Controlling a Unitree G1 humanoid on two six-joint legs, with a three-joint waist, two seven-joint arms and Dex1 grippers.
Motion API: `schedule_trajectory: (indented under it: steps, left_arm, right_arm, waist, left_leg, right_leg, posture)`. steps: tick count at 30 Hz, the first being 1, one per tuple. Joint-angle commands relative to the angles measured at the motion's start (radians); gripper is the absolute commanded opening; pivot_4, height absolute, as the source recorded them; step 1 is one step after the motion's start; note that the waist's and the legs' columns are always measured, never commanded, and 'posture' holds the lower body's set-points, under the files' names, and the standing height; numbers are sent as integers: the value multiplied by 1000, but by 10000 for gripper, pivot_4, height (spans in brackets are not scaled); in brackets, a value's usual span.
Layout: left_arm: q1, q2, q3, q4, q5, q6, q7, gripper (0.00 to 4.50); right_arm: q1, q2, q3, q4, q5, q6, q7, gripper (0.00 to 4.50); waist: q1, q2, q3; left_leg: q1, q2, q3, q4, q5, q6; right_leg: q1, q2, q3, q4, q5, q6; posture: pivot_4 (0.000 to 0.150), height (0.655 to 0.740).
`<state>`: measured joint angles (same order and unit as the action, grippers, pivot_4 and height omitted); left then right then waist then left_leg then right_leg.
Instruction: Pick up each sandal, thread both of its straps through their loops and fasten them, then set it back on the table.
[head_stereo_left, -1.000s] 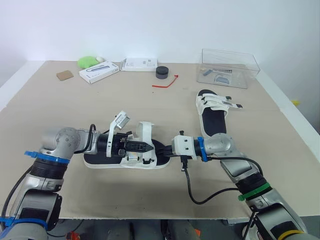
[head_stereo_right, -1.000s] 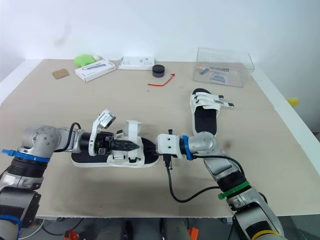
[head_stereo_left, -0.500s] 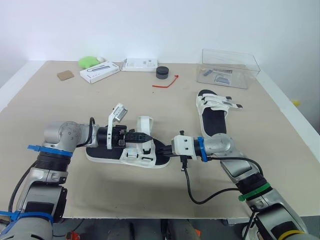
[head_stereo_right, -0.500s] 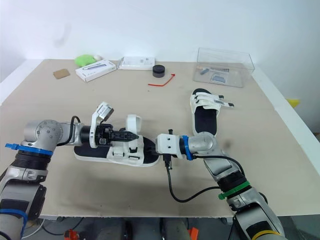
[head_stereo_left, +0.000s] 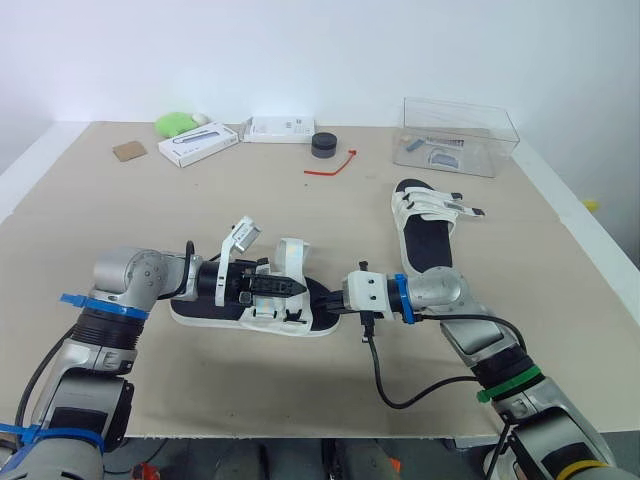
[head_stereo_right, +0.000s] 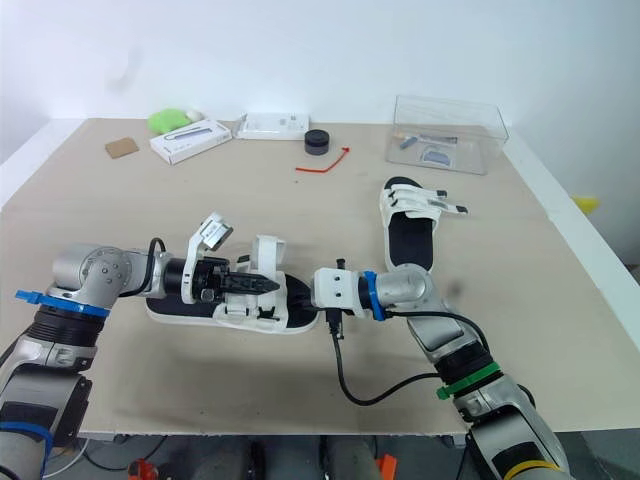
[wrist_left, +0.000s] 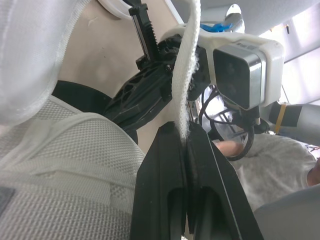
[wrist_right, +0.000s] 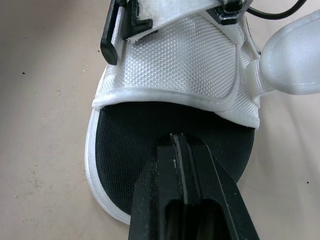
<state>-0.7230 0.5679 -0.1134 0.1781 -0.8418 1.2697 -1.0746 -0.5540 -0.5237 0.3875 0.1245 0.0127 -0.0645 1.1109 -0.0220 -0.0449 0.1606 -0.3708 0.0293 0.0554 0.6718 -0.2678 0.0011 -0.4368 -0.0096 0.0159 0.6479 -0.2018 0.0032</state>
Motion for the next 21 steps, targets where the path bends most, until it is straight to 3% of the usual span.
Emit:
schedule_trajectory:
  steps: [1,21]
  left_arm:
    - [-3,-7,-49,-28,29,-12,-23,203]
    - [-4,2,-125,29,215,-233,-135,203]
  right_arm:
    - [25,-20,27,31,-50,28,8,0]
    - [38,-30,25,14,-50,35,4,0]
  waist:
    - [0,0,0]
    - [0,0,0]
  left_leg:
    - [0,0,0,0,0,0]
    - [1,0,0,0,0,0]
  right_leg:
    - [0,0,0,0,0,0]
    - [1,-1,0,0,0,0]
  posture:
    - [1500,7400]
    - [1500,7400]
